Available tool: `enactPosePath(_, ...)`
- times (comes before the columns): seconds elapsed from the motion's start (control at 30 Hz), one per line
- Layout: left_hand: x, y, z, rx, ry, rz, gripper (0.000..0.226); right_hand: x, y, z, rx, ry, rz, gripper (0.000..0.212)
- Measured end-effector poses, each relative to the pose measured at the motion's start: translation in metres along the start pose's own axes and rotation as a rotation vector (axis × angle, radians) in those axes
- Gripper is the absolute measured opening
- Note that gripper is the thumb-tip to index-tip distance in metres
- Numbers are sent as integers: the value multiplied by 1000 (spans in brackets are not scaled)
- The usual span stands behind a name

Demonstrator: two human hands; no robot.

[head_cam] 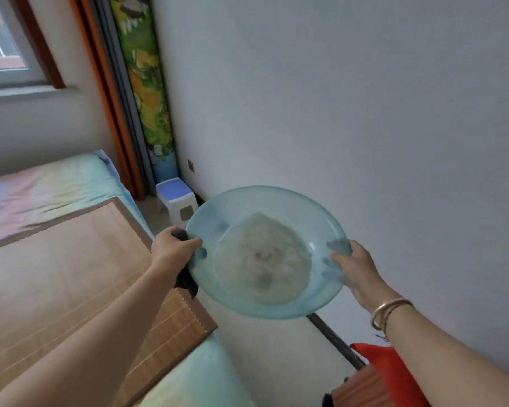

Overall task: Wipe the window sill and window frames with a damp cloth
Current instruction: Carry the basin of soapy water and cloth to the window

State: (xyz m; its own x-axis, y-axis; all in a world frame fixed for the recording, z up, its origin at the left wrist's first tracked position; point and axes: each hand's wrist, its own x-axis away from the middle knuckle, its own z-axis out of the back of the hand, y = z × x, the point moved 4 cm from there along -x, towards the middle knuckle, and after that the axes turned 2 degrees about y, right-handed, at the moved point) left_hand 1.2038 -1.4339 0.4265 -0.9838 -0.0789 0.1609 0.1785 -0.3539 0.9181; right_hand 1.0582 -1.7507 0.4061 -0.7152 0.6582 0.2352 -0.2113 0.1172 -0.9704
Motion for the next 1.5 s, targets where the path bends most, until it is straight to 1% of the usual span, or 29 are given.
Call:
enactPosePath(0.1, -27, 10, -20, -19, 90, 21, 22, -52, -11, -6, 13, -67, 15, 23)
enactPosePath(0.2, -48, 15, -33, -31, 130, 66, 23, -97, -22, -16, 42, -137, 45, 20)
enactPosePath(0.37, -77, 29, -38, -3, 264, 130, 22, -165, -41, -52, 96, -275, 53, 19)
enactPosePath(0.53, -113, 42, -42, -20, 304, 148, 20, -216, -41, -91, 117, -347, 4, 17)
enactPosePath(0.7, -179, 42, -38, -12, 349, 175, 19, -274, -48, -150, 145, -421, -18, 17)
enactPosePath(0.9, -278, 45, -23, 18, 396, 199, 11, -350, -70, -251, 169, -490, -15, 14)
enactPosePath(0.93, -309, 44, -15, 19, 409, 216, 11, -373, -72, -281, 180, -507, -27, 14)
enactPosePath(0.97, -317, 44, -13, 9, 413, 216, 11, -379, -75, -290, 193, -506, -23, 13)
enactPosePath(1.03, -348, 46, -5, 6, 428, 212, 12, -397, -83, -324, 182, -534, -21, 13)
enactPosePath(1.07, -386, 49, 1, 11, 446, 215, 13, -422, -90, -357, 180, -550, -20, 13)
enactPosePath(1.2, -474, 53, 13, 13, 489, 247, 18, -487, -104, -441, 189, -559, -17, 17)
enactPosePath(1.27, -507, 52, 17, 19, 510, 268, 19, -513, -107, -474, 197, -583, -28, 15)
enactPosePath(1.37, -580, 49, 21, 32, 558, 264, 20, -570, -111, -545, 200, -626, -13, 14)
enactPosePath(1.5, -654, 37, 21, 67, 592, 315, 21, -630, -108, -621, 234, -670, -42, 19)
